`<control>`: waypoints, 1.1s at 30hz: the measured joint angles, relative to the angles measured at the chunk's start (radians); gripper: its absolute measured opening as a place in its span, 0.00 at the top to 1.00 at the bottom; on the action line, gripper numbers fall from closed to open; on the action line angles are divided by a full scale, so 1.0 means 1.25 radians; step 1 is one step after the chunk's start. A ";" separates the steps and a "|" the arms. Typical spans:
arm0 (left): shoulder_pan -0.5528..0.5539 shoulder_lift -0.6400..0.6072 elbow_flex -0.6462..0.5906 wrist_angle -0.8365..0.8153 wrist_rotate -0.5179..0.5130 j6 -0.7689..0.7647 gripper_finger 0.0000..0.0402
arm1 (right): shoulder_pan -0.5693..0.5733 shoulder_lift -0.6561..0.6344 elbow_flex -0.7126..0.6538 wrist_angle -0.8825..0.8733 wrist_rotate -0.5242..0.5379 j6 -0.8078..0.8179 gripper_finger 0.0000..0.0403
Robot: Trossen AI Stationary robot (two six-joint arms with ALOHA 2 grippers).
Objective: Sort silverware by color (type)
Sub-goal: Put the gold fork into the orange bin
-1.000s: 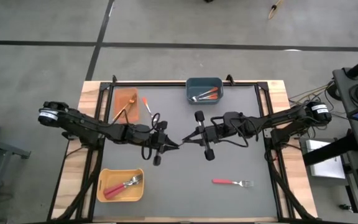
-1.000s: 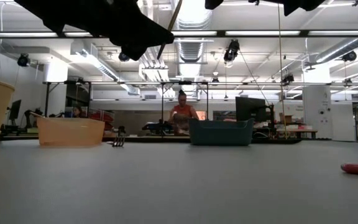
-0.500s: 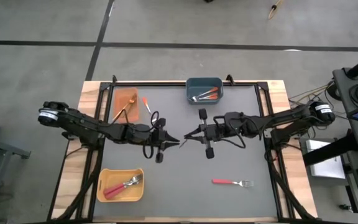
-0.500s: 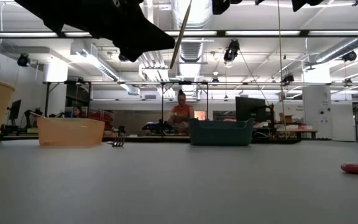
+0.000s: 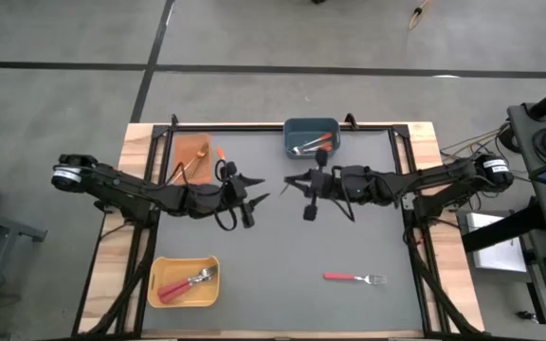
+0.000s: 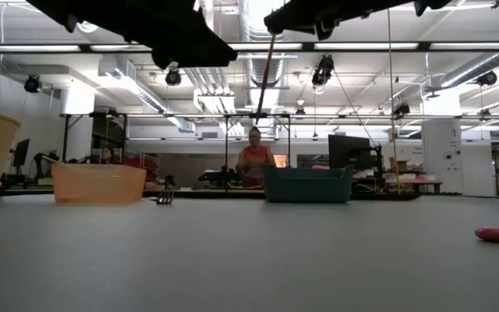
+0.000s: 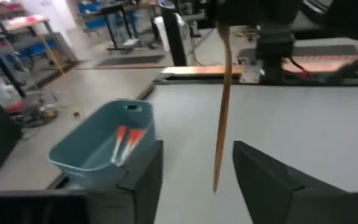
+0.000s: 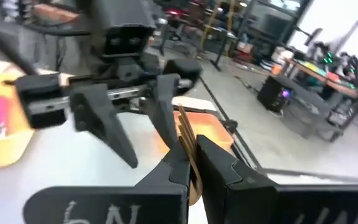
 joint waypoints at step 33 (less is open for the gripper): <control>0.003 0.253 0.148 0.229 -0.317 0.220 0.57 | -0.051 0.124 -0.013 0.261 0.205 0.245 0.98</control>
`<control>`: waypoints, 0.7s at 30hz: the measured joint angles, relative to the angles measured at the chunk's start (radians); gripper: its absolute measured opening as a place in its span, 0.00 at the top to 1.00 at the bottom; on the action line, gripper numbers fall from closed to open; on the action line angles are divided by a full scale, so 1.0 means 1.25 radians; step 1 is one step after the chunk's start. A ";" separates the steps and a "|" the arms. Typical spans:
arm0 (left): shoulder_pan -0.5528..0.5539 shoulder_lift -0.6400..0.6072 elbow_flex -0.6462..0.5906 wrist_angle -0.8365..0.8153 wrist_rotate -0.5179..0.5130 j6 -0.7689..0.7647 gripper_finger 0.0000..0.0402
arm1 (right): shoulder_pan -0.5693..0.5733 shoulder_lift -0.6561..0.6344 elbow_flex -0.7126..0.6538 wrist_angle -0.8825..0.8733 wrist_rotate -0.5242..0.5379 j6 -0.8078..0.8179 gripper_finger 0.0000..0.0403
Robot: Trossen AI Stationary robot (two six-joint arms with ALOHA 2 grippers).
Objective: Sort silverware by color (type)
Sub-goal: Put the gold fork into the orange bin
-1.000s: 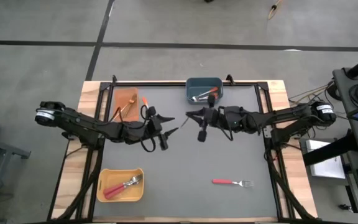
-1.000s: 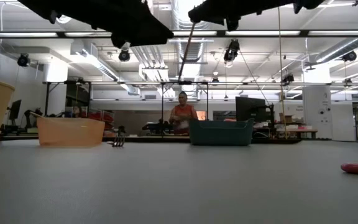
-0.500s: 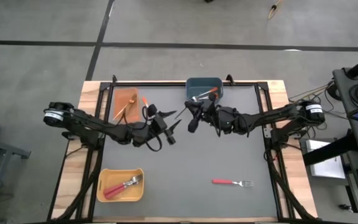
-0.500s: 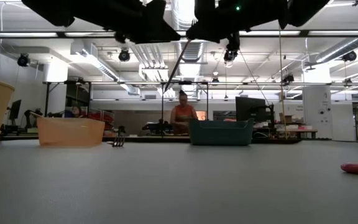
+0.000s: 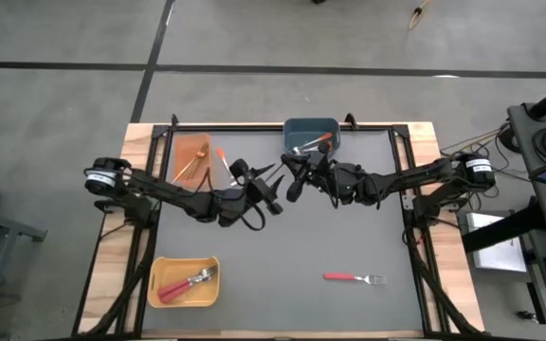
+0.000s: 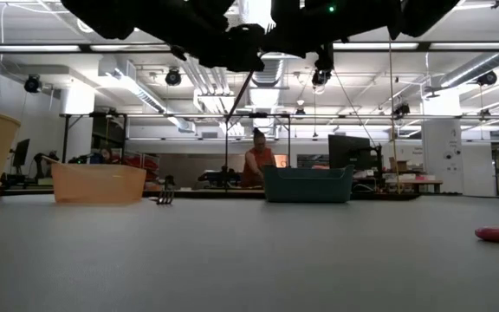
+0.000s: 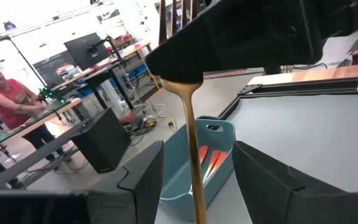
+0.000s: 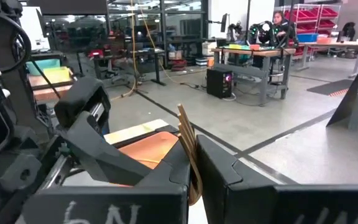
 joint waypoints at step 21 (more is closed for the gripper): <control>0.013 0.021 0.021 -0.013 -0.035 -0.036 0.98 | 0.000 0.000 0.001 0.001 0.000 -0.012 0.98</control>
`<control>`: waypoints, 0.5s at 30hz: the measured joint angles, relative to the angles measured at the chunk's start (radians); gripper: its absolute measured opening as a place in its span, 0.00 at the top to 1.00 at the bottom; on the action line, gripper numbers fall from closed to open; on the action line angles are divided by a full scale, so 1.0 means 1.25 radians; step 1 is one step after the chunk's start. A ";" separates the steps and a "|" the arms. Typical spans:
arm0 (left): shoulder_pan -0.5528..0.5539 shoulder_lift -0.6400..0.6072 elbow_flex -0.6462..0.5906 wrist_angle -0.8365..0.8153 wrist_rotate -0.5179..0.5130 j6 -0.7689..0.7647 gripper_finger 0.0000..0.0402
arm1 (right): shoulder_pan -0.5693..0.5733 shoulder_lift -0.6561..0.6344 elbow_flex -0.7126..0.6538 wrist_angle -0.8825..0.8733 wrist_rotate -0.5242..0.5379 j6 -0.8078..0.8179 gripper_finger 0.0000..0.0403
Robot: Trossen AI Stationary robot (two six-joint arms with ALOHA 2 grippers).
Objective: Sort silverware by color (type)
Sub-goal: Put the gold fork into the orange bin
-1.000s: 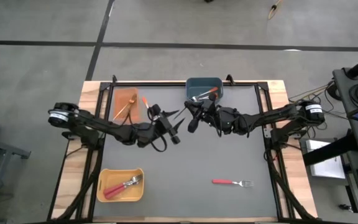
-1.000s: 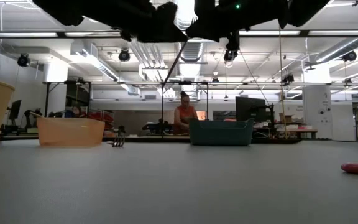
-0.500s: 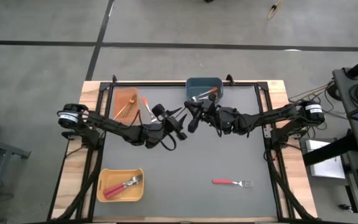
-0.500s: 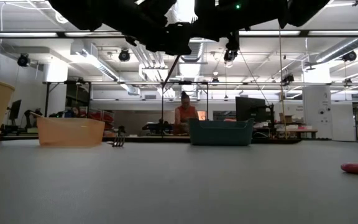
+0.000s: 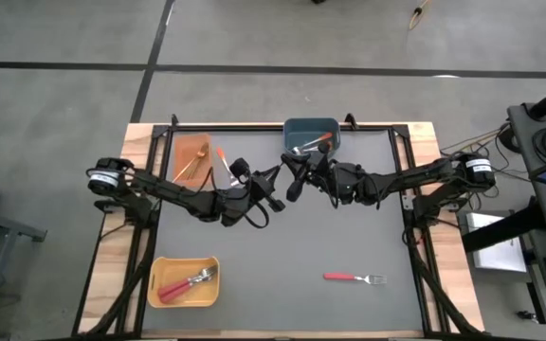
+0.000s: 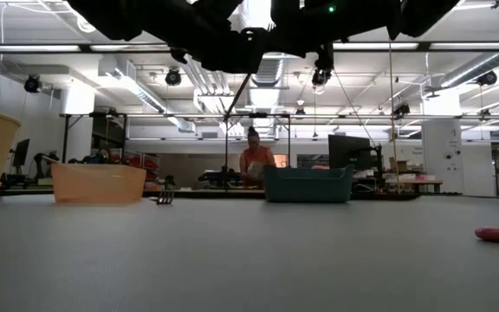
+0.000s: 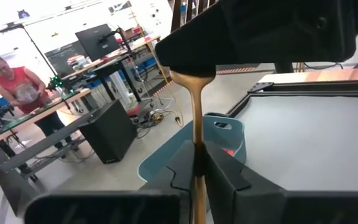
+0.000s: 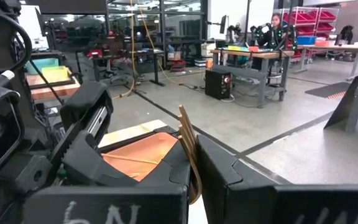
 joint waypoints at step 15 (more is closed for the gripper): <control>0.000 0.000 0.000 -0.004 -0.009 -0.019 1.00 | 0.000 0.000 0.000 -0.014 0.000 -0.009 0.86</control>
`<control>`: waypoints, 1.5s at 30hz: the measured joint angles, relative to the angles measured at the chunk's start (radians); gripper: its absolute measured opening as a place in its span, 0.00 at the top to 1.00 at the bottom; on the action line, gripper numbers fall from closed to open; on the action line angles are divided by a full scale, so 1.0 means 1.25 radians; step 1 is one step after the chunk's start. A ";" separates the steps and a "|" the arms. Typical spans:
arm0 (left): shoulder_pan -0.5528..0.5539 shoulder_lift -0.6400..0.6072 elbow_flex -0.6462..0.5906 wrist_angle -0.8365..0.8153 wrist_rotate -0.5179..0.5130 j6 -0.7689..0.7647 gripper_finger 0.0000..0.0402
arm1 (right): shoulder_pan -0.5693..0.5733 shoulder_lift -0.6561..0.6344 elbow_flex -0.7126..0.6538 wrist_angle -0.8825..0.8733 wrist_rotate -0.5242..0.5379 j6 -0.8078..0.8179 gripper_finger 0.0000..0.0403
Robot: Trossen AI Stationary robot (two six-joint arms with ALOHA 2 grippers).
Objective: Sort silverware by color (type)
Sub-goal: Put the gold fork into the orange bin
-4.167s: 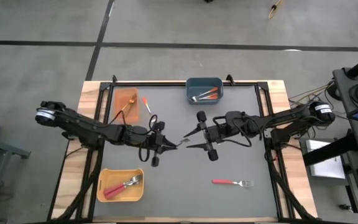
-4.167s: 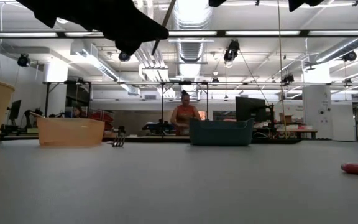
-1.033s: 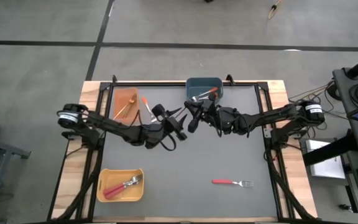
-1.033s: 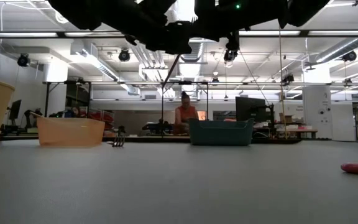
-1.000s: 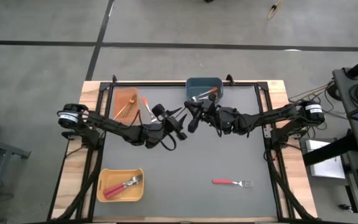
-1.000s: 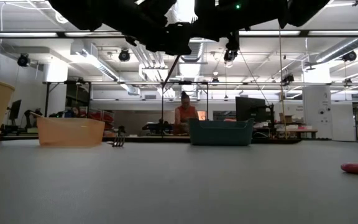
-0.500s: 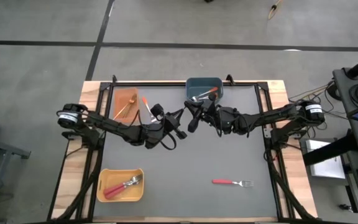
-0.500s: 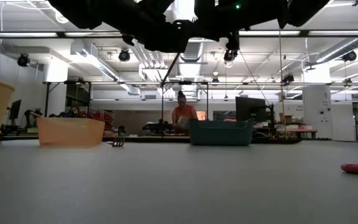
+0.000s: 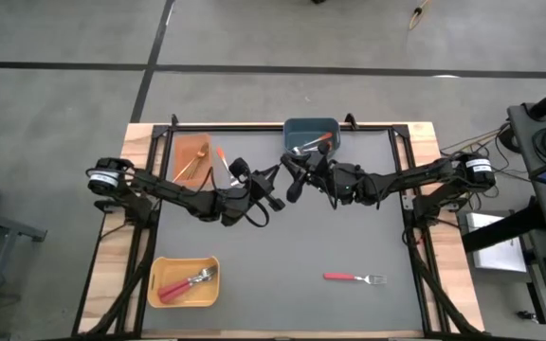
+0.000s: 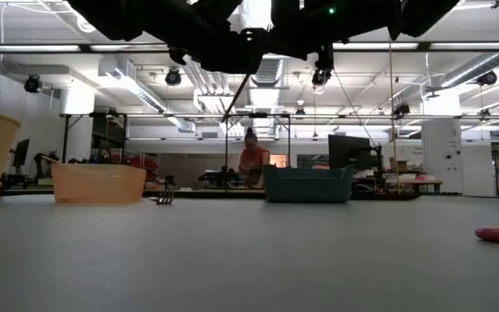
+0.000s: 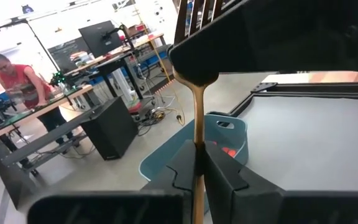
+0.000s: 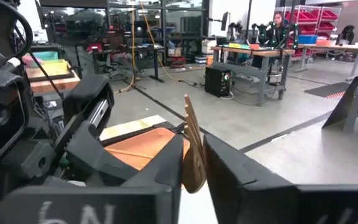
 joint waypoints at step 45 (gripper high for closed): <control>0.581 -0.424 0.064 -1.238 0.497 -0.489 1.00 | -0.004 -0.143 0.000 -0.284 0.008 -0.023 0.52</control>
